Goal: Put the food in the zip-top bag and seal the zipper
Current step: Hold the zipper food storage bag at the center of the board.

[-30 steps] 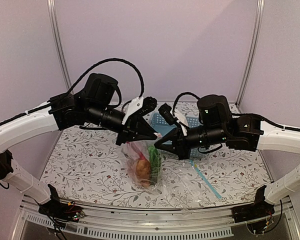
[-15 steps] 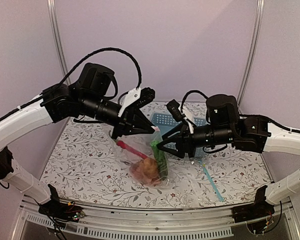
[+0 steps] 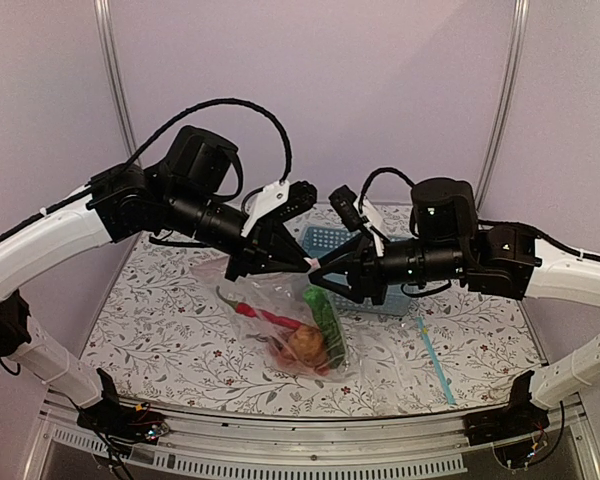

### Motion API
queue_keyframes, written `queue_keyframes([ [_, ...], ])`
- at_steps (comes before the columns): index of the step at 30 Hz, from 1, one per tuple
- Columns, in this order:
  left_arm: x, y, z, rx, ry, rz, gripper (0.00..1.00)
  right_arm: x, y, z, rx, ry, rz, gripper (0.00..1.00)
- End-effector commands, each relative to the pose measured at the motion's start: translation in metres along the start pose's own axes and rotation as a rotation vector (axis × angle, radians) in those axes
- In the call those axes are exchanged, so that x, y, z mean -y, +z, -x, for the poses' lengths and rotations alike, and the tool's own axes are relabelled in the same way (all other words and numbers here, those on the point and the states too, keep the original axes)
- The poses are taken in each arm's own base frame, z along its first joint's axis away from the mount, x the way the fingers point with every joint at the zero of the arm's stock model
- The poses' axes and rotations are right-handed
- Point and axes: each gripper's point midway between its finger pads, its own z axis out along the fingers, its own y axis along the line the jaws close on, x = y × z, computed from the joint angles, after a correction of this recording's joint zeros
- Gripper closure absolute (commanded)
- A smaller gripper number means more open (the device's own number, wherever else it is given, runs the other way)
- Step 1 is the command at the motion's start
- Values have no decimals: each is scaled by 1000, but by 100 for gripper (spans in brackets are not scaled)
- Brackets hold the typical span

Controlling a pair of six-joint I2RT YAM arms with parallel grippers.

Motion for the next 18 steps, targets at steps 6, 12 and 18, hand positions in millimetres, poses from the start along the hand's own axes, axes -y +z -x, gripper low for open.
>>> queue_keyframes([
  [6,5,1,2,-15,14,-5,100,-4,12,9,5,-15,27,73],
  [12,4,2,-1,-23,11,-1,100,-3,14,9,10,-6,24,100],
  [18,-2,2,-4,-36,12,37,100,15,11,10,37,25,-77,100],
])
